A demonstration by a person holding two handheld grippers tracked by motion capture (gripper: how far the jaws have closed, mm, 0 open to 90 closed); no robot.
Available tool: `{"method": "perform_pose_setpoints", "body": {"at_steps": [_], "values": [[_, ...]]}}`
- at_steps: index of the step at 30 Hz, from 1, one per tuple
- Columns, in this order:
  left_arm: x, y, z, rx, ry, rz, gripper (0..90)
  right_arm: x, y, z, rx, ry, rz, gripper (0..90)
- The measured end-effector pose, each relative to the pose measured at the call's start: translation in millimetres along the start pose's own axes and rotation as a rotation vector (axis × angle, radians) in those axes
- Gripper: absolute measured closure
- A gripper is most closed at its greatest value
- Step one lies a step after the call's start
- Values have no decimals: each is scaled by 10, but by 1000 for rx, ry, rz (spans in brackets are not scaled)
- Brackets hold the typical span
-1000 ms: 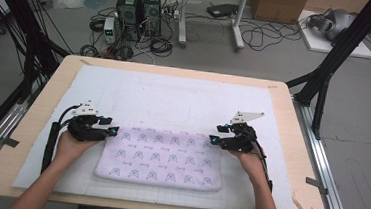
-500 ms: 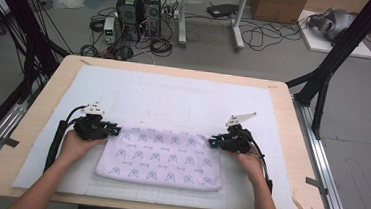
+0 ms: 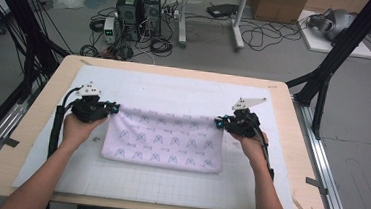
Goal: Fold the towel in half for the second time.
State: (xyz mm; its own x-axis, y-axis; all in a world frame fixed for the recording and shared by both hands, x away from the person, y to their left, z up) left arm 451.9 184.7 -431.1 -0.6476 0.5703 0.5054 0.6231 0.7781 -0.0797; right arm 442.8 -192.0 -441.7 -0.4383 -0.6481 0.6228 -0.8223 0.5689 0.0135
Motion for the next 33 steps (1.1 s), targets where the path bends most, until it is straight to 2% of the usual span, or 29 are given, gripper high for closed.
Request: {"method": "perform_pose_setpoints", "body": {"at_steps": [2,3,4,5,7,9,16,20,27,33], "values": [[-96,87,-141,-6,-5,-21,823,-15,-129,-98,-9,-4,30,794],[-139,123,-163,-7,6,-44,778,-41,-240,-136,-19,-8,73,653],[-186,177,-172,-4,20,-82,713,-60,-316,-143,-38,-7,114,592],[-217,210,-166,9,29,-92,644,-83,-393,-133,-71,1,139,584],[-244,220,-112,14,53,-75,620,-127,-443,-78,-105,8,121,580],[-238,193,-25,-4,69,-62,608,-162,-413,-22,-98,25,104,577],[-191,87,182,12,79,-5,571,-195,-259,59,-87,16,72,548],[-136,-7,224,-4,63,20,549,-216,-157,80,-68,19,64,521],[-65,-73,249,-1,50,47,481,-253,-52,89,-68,28,50,451],[8,-139,260,-7,30,58,421,-242,20,46,-75,19,45,339]]}}
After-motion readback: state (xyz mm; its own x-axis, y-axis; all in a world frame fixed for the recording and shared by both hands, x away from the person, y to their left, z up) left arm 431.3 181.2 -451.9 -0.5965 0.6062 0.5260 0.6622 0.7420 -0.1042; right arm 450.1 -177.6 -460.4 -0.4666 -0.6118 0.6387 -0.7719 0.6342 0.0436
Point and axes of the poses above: each handheld gripper's, and its own axes: x roughly backward along the jaws, z roughly out of its underside, y roughly to its left, the point moved 9 cm from there along -x, roughly forward along the jaws, and after that the axes turned 2 degrees about x, right-handed, at the moved point
